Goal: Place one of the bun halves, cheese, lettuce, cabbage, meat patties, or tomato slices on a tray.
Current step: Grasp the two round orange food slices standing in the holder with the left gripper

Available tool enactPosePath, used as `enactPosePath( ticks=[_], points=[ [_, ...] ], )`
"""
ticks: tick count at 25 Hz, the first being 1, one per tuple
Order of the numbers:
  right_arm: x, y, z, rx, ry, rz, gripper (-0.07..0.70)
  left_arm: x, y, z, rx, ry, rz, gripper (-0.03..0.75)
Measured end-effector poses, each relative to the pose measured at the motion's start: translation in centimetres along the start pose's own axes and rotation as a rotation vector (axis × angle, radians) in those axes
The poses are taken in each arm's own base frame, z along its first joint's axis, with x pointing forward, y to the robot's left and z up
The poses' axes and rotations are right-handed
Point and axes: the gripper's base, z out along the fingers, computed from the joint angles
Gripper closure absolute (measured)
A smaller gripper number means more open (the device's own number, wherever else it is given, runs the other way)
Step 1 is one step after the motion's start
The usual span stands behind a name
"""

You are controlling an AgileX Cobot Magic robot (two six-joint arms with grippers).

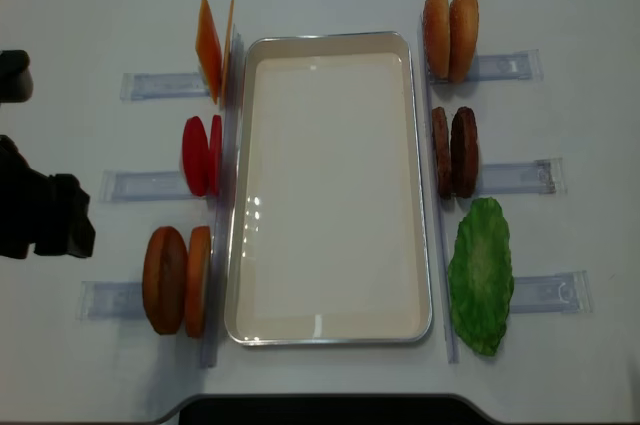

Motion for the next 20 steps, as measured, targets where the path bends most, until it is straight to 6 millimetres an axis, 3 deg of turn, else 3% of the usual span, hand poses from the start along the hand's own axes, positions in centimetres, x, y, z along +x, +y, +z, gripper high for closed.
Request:
enactPosePath(
  ticks=[20],
  points=[
    [0.0, 0.0, 0.0, 0.000, 0.000, 0.000, 0.091, 1.7, -7.3, 0.0, 0.018, -0.006, -0.001, 0.139]
  ],
)
